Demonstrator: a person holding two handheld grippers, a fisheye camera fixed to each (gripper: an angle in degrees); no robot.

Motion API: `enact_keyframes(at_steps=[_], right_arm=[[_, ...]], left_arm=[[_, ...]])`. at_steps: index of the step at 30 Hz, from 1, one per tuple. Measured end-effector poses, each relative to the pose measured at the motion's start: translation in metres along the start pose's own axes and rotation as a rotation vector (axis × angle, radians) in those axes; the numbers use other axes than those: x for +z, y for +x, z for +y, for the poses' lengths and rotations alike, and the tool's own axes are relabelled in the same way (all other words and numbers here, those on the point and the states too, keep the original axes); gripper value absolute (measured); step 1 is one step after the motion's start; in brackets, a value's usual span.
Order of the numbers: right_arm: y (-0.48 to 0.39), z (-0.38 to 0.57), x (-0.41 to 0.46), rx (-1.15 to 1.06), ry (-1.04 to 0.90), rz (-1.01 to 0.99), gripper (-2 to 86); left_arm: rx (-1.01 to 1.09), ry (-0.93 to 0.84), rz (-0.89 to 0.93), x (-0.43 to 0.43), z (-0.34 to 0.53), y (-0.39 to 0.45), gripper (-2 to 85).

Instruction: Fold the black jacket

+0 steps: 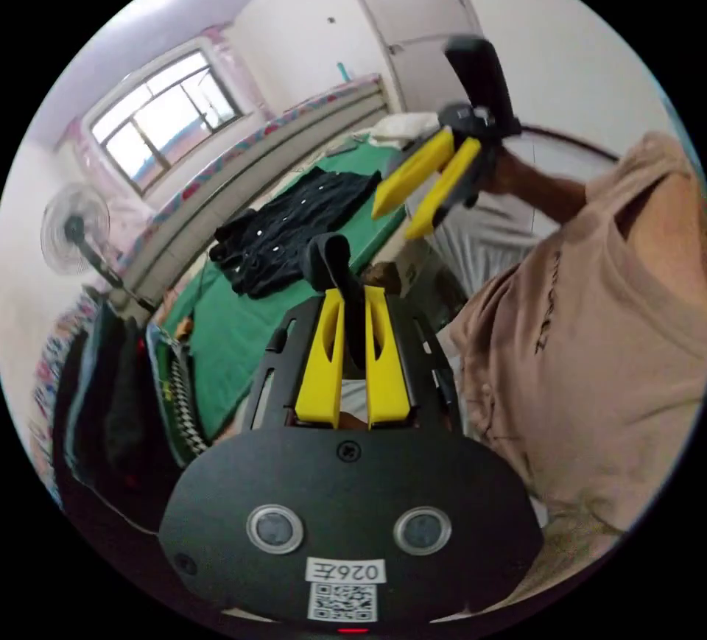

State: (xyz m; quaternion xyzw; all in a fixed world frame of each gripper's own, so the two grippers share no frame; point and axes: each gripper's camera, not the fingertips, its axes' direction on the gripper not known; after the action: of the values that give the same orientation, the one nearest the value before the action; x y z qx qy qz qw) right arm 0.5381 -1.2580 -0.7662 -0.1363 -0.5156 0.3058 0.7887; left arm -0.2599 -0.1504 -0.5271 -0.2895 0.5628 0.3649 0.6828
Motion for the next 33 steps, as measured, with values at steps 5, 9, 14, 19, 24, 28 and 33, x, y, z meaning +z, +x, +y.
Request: enact_keyframes(at_steps=[5, 9, 14, 19, 24, 28, 33], right_arm=[[-0.064, -0.030, 0.070, -0.085, -0.031, -0.011, 9.2], [-0.111, -0.051, 0.111, -0.177, -0.088, 0.015, 8.9], [-0.146, -0.074, 0.158, -0.152, -0.095, 0.086, 4.0], [-0.141, -0.089, 0.195, -0.039, -0.155, 0.092, 6.2], [-0.154, -0.092, 0.246, -0.247, -0.452, 0.187, 12.0], [-0.182, -0.094, 0.310, -0.585, -0.666, 0.225, 13.5], [-0.208, -0.090, 0.387, -0.967, -0.733, 0.270, 13.9]], left_arm=[[-0.340, 0.277, 0.319, -0.010, 0.061, -0.025, 0.9], [-0.263, 0.432, 0.466, -0.030, 0.093, -0.016, -0.5], [-0.215, 0.481, 0.434, -0.041, 0.106, -0.022, -0.2], [-0.323, 0.216, 0.153, 0.019, 0.095, -0.030, 6.0], [-0.345, 0.182, 0.353, 0.046, 0.095, -0.042, -0.2], [-0.449, 0.286, 0.400, 0.031, 0.118, -0.066, -0.9], [-0.567, 0.376, 0.430, 0.016, 0.148, -0.076, -0.9]])
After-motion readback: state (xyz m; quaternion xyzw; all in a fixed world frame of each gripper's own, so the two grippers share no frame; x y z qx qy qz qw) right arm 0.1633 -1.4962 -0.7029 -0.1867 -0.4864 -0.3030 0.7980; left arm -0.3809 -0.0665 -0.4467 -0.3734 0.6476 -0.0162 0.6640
